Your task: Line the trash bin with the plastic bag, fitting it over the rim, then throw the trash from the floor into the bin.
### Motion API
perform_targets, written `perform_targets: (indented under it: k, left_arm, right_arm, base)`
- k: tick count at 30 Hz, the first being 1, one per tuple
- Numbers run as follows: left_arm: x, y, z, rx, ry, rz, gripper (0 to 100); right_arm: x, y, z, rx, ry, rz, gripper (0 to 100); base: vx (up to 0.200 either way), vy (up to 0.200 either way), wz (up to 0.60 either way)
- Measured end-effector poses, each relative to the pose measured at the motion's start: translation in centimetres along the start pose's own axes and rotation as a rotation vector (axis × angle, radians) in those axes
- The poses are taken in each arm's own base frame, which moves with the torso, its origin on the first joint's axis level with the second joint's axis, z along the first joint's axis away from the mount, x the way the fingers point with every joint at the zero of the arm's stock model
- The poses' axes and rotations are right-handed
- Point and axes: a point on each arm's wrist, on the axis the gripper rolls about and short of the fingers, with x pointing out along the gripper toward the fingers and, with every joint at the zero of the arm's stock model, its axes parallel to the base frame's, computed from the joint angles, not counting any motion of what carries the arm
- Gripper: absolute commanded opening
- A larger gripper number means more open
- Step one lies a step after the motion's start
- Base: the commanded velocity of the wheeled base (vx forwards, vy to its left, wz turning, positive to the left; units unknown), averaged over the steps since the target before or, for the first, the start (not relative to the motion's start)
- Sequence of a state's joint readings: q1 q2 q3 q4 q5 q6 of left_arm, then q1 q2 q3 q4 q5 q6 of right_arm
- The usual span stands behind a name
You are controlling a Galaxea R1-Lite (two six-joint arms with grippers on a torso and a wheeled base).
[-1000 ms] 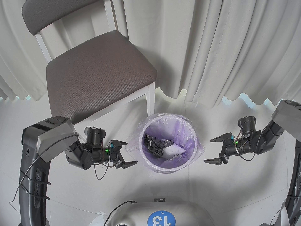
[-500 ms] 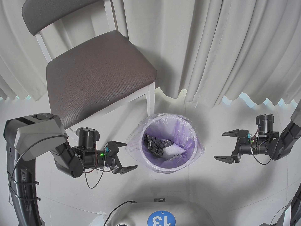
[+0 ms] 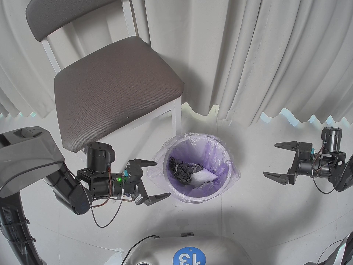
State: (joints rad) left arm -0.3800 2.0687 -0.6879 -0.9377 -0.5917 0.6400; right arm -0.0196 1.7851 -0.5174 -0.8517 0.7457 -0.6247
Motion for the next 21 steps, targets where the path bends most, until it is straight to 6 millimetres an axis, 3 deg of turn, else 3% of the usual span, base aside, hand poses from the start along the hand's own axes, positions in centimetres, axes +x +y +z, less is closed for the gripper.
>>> perform_targets:
  k: [15,21]
  left_arm:
    - [-1.9,1.1,5.3,-0.019,-0.124,0.205,100]
    - [-2.9,0.9,8.9,-0.043,-0.187,0.285,100]
  right_arm:
    - [-1.3,-1.1,3.5,0.004,-0.139,-0.243,100]
    - [-1.3,-2.1,5.0,0.056,-0.166,-0.454,100]
  base:
    - [0.000,0.000,0.00]
    - [0.000,0.000,0.00]
